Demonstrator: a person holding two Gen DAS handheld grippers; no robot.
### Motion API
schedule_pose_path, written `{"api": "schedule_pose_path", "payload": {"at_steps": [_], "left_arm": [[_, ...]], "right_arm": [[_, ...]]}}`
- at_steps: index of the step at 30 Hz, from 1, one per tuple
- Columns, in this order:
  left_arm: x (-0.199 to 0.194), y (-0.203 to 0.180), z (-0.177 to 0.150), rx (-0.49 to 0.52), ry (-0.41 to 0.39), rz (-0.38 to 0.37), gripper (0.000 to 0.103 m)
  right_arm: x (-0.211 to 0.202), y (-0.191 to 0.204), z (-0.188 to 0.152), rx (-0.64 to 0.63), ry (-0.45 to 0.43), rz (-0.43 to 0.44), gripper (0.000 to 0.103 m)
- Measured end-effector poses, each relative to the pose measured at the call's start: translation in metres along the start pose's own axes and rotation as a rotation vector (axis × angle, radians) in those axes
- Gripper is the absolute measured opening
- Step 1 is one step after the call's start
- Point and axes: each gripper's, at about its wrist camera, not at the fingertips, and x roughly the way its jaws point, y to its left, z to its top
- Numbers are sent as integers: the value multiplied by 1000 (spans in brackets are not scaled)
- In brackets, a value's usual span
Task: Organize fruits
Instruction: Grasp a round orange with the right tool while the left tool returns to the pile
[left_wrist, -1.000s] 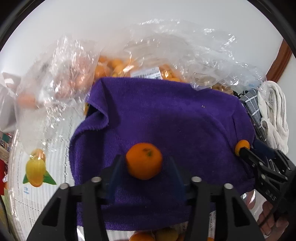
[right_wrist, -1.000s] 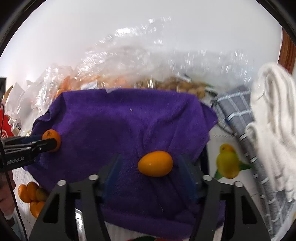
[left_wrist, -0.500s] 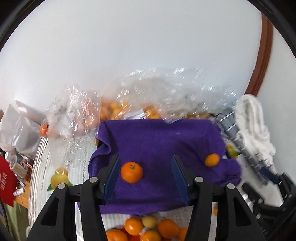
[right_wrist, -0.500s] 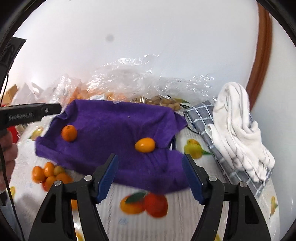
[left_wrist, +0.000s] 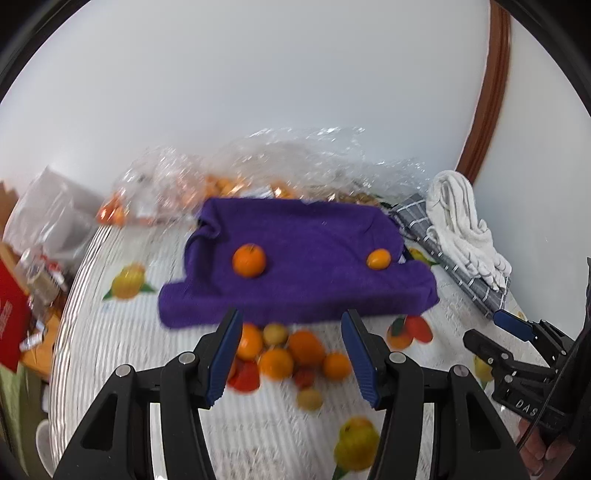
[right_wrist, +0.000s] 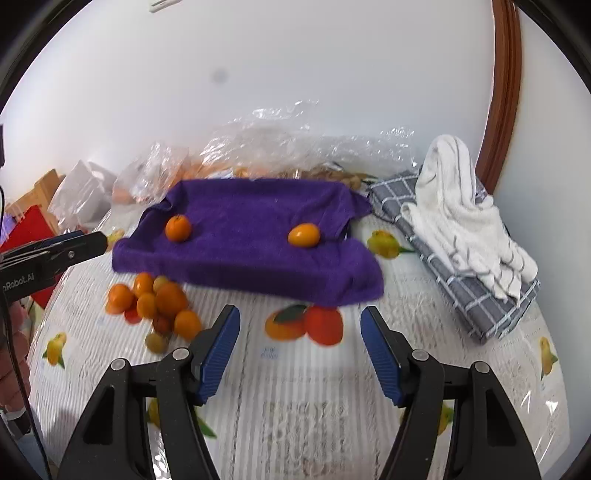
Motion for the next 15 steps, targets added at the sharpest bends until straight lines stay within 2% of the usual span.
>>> {"api": "schedule_pose_path", "payload": {"at_steps": [7, 10, 13, 15], "left_arm": [[2, 38, -46, -52, 83, 68, 54], [7, 57, -66, -46, 112, 131, 54], [13, 75, -78, -77, 141, 144, 54], [17, 87, -84, -112, 145, 150, 54]], "right_arm": [[9, 9, -23, 13, 36, 39, 64], [18, 18, -28, 21, 38, 62, 64], [32, 34, -32, 1, 53, 86, 55], [41, 46, -34, -26, 68, 99, 45]]}}
